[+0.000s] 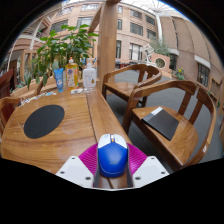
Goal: Arrange mouse
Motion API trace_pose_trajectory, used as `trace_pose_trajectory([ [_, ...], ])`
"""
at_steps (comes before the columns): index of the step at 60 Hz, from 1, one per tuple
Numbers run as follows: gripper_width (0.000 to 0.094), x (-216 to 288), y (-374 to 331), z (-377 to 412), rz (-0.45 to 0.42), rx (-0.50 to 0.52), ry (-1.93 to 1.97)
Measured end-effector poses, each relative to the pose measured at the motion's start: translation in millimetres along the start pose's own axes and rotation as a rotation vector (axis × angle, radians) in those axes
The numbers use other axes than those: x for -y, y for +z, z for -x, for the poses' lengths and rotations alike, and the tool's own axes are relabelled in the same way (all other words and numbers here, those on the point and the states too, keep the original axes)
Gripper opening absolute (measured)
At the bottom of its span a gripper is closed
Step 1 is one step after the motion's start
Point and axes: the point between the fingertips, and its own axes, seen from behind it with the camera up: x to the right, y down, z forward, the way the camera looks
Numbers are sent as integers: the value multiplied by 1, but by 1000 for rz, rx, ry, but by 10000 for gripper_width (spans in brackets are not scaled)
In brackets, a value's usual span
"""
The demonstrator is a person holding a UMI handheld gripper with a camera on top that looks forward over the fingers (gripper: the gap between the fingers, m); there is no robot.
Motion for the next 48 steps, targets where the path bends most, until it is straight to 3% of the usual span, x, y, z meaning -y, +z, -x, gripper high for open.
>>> trace_pose_trajectory([
  [6,366,2,-1,-1,12,-10,6],
  [11,368,30,-5,-8,-29,-43,17],
  [19,369,134,-22,-4,-205,-59,32],
  [27,366,235,-40,48,-358,23,30],
  [34,365,262,-34,123,-402,117,-1],
  [39,365,254,-8,176,-330,204,-17],
  [48,365,176,48,248,-127,277,-82],
])
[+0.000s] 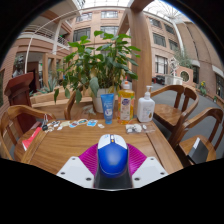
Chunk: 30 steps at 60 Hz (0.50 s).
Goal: Arrange mouse
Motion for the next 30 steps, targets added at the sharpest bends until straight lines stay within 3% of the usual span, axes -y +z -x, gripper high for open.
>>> trace_pose_trajectory([
  [10,397,-86,34,32,130,15,-28],
  [15,442,-107,37,39,178,21,-16],
  [21,515,-109,34,39,179,28,-45],
  [30,869,-89,10,39,156,30,-42],
])
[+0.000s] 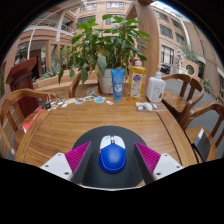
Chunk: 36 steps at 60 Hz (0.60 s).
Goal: Arrange mouse
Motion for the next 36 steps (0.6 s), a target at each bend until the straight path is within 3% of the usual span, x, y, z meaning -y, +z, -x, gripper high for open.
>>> trace_pose_trajectory([
  [18,855,32,-115,5,-99,-59,-41],
  [36,856,14,-211,32,-130,-56,-48],
])
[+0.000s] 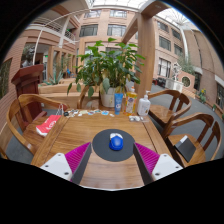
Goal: Arrange mouse
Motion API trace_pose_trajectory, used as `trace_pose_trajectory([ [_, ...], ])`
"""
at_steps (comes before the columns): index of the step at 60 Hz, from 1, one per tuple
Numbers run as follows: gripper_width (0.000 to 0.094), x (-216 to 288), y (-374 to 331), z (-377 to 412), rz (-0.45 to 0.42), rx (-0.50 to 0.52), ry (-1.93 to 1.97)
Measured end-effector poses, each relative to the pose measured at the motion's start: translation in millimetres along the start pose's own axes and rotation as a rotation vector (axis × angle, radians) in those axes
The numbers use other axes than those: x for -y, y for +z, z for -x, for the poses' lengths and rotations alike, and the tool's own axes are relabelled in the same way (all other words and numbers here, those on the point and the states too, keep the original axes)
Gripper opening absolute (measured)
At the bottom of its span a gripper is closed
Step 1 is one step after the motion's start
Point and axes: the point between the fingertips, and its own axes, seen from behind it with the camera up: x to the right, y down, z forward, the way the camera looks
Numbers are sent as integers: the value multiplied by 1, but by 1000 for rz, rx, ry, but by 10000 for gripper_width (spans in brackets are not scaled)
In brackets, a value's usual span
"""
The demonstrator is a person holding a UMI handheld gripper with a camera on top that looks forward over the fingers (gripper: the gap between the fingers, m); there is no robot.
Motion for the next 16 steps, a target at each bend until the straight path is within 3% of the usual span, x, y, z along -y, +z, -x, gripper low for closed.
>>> trace_pose_trajectory([
  [16,854,-17,-37,9,8,12,6],
])
